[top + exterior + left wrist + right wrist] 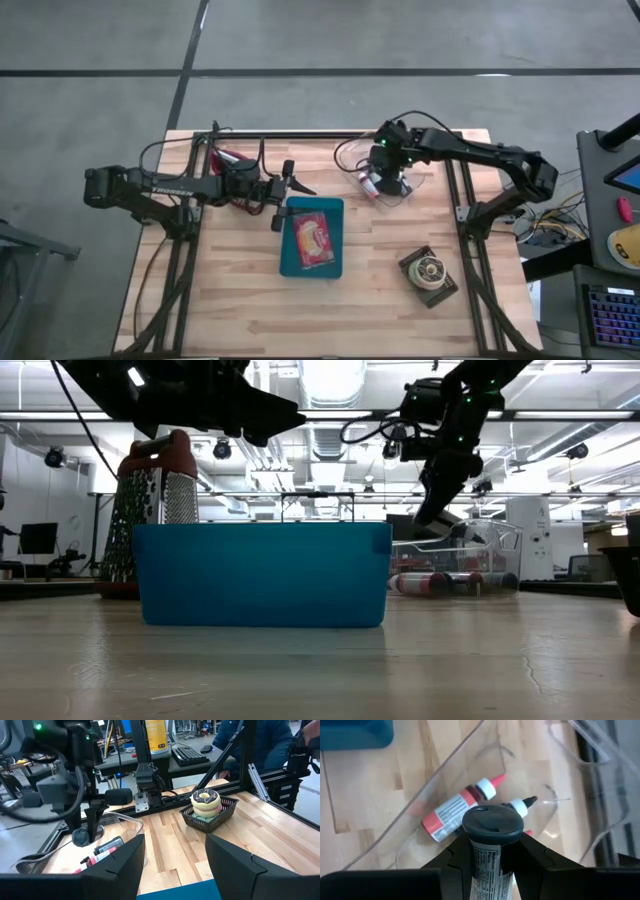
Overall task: Pick & Place Food Item
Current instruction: Put the black food coloring bottle into the transparent bin
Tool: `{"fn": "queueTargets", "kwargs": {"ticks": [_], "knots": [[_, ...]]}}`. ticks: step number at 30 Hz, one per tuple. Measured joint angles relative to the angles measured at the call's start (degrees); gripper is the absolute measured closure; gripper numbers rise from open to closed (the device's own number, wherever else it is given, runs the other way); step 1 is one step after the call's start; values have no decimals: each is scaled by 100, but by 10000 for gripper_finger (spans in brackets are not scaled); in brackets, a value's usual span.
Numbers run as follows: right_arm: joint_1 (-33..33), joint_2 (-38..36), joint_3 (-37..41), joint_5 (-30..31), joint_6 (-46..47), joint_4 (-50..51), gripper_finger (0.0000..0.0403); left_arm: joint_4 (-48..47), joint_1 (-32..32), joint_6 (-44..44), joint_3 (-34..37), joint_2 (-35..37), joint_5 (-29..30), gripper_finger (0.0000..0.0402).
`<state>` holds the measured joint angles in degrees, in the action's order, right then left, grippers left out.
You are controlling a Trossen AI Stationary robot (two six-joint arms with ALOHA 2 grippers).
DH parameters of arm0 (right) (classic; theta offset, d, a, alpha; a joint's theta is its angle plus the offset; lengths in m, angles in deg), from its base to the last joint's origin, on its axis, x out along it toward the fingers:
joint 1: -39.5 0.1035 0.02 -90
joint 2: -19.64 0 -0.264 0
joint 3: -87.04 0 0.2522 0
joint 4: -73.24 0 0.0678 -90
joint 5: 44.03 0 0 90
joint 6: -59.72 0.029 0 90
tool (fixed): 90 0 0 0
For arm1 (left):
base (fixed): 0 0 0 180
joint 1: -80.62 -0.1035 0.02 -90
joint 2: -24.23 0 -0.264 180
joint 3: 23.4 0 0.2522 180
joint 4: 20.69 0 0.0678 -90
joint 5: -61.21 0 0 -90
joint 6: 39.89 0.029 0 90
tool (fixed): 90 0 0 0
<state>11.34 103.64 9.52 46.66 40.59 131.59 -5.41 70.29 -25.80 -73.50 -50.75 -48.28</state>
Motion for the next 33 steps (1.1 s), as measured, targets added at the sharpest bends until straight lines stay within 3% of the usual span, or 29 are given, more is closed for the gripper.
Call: {"fn": "queueTargets", "kwargs": {"ticks": [22,33], "knots": [[-68,1609,-789,-380,-316,461,307,-46,-1,-44,-2,0,17,190],[-149,1926,-943,-603,-394,469,307,-90,-1,-44,-2,0,17,190]]}}
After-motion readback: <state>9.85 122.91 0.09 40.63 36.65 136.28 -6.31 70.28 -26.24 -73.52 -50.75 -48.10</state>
